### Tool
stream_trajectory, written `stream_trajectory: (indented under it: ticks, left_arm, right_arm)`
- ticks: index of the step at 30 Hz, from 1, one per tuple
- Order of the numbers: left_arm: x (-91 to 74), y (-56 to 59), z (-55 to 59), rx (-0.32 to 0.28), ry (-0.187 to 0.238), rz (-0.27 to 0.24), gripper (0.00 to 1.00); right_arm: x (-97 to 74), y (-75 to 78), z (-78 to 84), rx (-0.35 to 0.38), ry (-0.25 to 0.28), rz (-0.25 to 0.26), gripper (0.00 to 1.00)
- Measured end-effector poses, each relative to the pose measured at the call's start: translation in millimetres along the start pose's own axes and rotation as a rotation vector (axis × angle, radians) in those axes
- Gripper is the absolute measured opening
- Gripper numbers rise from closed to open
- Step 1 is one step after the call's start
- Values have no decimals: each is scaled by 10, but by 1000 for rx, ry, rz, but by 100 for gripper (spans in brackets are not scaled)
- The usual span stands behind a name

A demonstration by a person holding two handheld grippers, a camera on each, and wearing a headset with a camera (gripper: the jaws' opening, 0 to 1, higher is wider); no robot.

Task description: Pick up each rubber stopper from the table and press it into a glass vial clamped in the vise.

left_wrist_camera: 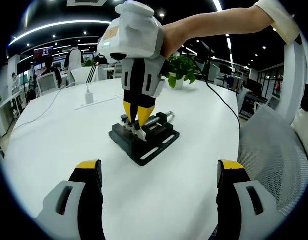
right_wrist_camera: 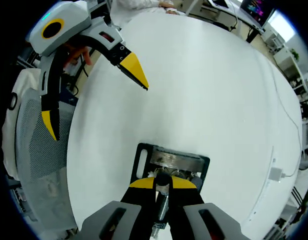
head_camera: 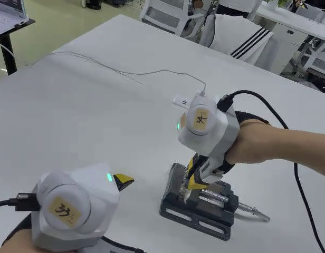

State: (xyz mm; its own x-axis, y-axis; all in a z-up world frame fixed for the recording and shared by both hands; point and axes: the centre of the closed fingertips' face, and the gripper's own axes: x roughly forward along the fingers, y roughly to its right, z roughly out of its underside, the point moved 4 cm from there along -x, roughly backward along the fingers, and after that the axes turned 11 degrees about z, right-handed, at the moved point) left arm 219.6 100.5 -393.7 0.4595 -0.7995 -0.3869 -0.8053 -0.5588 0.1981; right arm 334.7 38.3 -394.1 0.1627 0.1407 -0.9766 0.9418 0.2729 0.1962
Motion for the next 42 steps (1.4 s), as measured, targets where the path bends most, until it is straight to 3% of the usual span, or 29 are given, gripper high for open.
stream_trajectory:
  ticks: [9, 12, 33, 42]
  left_arm:
    - [33, 10, -7, -1, 2, 9, 95]
    - [35, 3, -14, 1, 4, 8, 95]
    - [13, 2, 10, -6, -1, 5, 94]
    - [24, 11, 12, -8, -4, 8, 93]
  right_arm:
    - [6, 3, 2, 180, -8, 43, 2]
    - [6, -3, 0, 188, -8, 60, 2]
    - [-2, -6, 15, 102, 17, 55, 7]
    - [-8, -5, 18, 107, 30, 50, 8]
